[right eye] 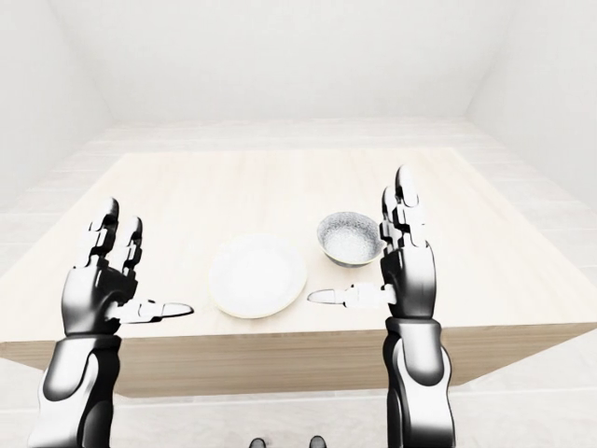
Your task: Put the bowl on the plate.
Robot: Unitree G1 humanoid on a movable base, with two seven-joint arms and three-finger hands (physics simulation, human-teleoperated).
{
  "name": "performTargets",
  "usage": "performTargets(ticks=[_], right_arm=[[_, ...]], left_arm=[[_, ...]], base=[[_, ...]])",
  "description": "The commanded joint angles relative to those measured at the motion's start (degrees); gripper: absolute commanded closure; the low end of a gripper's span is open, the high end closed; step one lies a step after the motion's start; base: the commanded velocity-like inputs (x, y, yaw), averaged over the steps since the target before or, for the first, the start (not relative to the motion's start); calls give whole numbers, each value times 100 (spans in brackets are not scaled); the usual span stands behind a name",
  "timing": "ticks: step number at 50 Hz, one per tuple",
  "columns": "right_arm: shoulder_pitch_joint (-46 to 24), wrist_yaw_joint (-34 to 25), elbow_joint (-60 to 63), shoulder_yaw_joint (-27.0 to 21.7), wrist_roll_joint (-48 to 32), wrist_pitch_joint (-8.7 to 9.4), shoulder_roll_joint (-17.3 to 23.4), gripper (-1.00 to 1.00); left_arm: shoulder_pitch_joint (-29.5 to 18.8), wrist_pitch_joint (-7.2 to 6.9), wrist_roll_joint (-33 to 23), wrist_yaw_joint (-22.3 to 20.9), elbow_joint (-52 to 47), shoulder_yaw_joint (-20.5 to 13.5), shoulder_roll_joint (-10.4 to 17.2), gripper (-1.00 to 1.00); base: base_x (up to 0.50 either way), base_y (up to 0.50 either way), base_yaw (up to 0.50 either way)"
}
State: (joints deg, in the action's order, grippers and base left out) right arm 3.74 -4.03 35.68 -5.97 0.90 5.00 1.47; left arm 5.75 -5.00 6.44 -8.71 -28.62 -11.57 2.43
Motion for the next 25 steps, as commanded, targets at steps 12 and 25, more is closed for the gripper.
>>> performTargets(ticks=[12,25], right_arm=[[89,-143,40,-16,53,0,3,-100],[85,-165,10,-70,39,0,1,-100]], left_arm=[[-17,0,-17,23,-76,-109,-35,-100],[-52,0,-253,193,27,-10,-32,-100]], base=[[0,37,0],[0,0,0]])
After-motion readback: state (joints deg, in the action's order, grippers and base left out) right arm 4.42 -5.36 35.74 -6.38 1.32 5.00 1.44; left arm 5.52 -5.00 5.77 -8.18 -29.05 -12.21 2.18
